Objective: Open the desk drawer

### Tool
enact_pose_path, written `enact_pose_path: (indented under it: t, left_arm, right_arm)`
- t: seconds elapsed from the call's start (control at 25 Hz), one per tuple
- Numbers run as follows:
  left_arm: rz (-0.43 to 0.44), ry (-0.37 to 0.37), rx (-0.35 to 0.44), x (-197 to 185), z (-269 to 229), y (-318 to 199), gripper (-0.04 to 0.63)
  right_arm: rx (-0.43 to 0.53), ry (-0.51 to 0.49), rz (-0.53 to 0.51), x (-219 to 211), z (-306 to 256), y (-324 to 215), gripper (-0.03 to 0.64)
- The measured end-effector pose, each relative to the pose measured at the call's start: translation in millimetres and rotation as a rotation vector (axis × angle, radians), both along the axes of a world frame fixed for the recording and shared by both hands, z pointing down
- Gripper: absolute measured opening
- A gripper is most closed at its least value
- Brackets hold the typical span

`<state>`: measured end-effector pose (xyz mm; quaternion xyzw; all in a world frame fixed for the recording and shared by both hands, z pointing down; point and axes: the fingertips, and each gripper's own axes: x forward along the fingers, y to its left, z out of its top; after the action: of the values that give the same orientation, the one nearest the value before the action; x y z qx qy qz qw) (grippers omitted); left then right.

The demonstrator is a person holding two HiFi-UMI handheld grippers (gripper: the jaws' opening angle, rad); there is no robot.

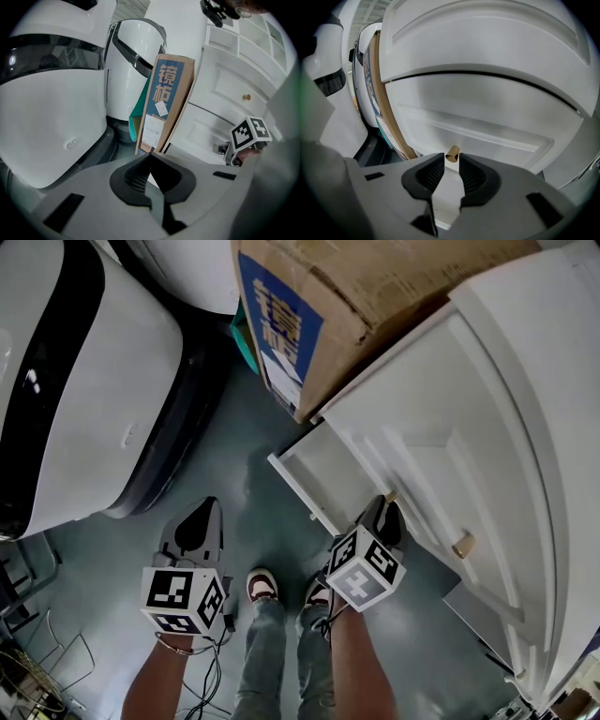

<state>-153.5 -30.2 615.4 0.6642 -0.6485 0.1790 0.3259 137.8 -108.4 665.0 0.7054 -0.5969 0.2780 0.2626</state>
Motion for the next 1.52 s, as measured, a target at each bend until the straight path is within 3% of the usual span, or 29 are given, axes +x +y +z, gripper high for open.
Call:
enact_pose_path:
  t: [0.8,1.52]
  left_arm:
    - [-0.029,0.004,-0.008,-3.8,2.1,16.3,0.017]
    - [-0.056,0.009,-0.014,-15.3,3.3,36.4,0.017]
  right_arm:
    - [0.035,-0.044,0.01,2.1,8.7,-3.0,0.084]
    - [-0.003,-0.034,0.039,-14.1,3.0,23.8,0.083]
